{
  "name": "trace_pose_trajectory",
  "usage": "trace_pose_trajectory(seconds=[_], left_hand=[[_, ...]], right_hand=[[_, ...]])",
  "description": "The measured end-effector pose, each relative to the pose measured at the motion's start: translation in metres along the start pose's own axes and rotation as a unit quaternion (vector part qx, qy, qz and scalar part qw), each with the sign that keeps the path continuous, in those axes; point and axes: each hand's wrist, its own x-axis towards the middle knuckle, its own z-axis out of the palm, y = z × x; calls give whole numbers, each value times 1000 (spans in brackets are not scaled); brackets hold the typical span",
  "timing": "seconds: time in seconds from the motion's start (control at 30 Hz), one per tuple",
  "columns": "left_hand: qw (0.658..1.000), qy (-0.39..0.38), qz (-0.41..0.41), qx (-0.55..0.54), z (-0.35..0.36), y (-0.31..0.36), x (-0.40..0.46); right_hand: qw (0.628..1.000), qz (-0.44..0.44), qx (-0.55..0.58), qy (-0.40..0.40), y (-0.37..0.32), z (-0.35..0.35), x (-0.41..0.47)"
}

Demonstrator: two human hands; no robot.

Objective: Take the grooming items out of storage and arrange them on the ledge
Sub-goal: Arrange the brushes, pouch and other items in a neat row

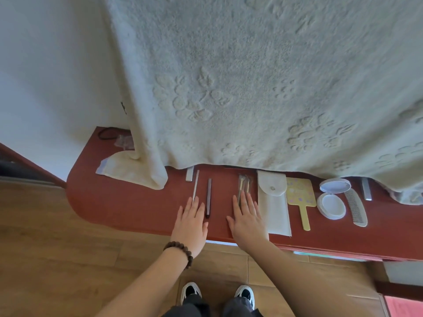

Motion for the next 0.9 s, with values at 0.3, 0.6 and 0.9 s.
trace_pose_trajectory(seconds=[0.3, 0.6, 0.9], left_hand=[[993, 110, -47, 12, -11, 23, 35], [995, 53, -68, -45, -29, 34, 65], [813, -82, -55, -573, -73, 28, 33]], right_hand=[[1000, 5, 7, -14, -3, -9, 1], [999, -9, 48, -2, 1, -24, 1], [813, 76, 576, 35, -7, -117, 4]])
